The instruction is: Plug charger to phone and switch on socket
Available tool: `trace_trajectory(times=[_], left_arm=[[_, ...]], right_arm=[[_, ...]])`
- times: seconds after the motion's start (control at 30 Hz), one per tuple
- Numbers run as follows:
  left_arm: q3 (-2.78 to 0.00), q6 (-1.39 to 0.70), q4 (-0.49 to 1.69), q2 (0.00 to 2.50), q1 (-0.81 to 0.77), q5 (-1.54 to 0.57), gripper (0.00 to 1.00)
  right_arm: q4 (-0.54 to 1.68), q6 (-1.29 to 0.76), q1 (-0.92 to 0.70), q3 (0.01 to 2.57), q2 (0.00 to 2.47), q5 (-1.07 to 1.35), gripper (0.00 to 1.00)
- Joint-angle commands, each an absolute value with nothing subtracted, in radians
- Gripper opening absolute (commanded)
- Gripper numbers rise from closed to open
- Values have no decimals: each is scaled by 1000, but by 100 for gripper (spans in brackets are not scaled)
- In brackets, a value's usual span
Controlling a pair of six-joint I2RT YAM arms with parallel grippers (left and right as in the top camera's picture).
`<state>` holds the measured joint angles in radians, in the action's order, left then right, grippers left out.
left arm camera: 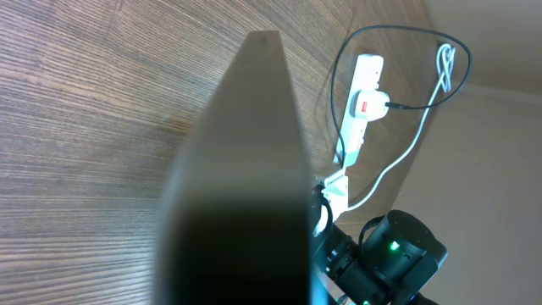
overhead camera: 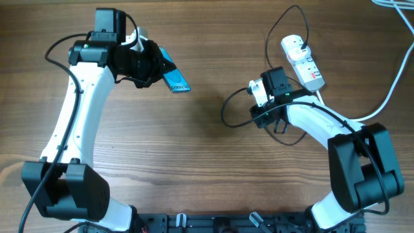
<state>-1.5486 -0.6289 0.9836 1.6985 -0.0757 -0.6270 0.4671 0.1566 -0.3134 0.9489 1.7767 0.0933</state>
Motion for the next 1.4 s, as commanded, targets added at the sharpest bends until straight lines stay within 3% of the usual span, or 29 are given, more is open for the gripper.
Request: trace_trajectory(times=[0.0,0.23,0.43,0.5,0.6,0.7,0.9,1.1,1.37], left_arm=[[-1556,-606,980,1678,-69,-654,4],[-1556,-606,980,1678,-69,-654,4],[-1556,-605,980,1678,-69,-654,4],[-1556,-606,980,1678,-69,-654,4],[-1556,-606,980,1678,-69,-654,4],[-1556,-605,968,1678,-69,-667,4],[-1556,-583,780,1678,-69,-910,4],[-1556,-579,649,1678,-69,-1010,4],[-1556,-579,398,1678,-69,-1229,4]], right_arm=[[496,155,-315,937,1822,144,24],[540,157,-315,937,1822,143,20],[500,158,-315,937,1822,145,5],[487,158,-315,937,1822,189,4],[487,158,-310,949,1809,352,4],[485,154,-284,979,1748,663,4],[470,95,-223,991,1655,1147,4],[348,9,-192,991,1652,1623,4],[25,-385,-195,991,1652,1623,5]])
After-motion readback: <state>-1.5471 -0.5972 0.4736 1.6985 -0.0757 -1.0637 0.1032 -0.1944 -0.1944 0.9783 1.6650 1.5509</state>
